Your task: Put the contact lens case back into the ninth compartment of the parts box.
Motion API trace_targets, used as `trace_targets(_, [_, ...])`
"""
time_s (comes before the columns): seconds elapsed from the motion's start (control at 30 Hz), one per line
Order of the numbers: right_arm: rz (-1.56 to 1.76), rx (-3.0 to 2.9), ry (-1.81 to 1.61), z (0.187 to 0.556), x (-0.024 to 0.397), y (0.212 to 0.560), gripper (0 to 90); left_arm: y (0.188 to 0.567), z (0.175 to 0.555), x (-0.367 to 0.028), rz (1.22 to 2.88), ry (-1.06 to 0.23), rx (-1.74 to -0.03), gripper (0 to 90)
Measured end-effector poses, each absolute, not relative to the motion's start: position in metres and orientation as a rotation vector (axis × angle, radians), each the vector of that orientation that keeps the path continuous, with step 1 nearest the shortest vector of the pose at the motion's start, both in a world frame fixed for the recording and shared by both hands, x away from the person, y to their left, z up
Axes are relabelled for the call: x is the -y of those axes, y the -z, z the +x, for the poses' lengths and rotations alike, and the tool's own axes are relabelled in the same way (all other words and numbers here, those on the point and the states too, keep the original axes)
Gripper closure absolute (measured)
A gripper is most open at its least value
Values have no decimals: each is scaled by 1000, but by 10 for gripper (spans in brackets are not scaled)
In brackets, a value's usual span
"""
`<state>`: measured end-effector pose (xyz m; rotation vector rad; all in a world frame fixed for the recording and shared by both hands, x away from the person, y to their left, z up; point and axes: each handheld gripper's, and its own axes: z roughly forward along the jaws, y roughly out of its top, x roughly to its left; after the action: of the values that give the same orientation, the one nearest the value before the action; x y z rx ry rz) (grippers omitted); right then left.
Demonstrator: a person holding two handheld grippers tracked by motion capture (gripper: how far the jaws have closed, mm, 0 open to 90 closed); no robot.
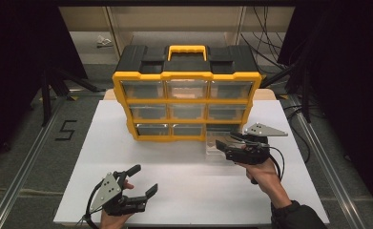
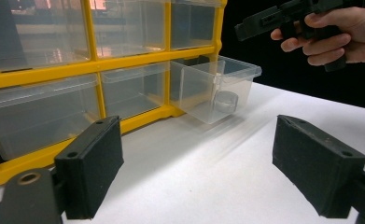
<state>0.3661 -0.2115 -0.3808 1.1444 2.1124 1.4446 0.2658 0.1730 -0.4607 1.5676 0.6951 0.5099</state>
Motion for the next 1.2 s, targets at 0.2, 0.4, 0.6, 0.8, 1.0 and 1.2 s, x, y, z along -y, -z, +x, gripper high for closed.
trace_targets(0.2, [1118,-2113,-1460,363,208,379,312,461,265,-173,1564,-512,-694,158])
trace_targets(0.4, [1073,-2121,-1477,357,203,377,307,460,265,-173,1563,-511,-694,158])
trace_targets(0.6, [1010,-2126,-1499,348,199,376,285,460,265,-173,1563,-510,-694,158])
trace_targets(0.8, [986,-2104,-1534,341,202,375,265,460,266,-173,1567,-505,-691,158])
trace_targets(1.0, [987,-2077,-1578,338,204,376,223,461,266,-173,1571,-500,-693,158])
trace_targets(1.2, [959,-2070,-1609,330,200,377,188,461,266,-172,1574,-496,-692,156])
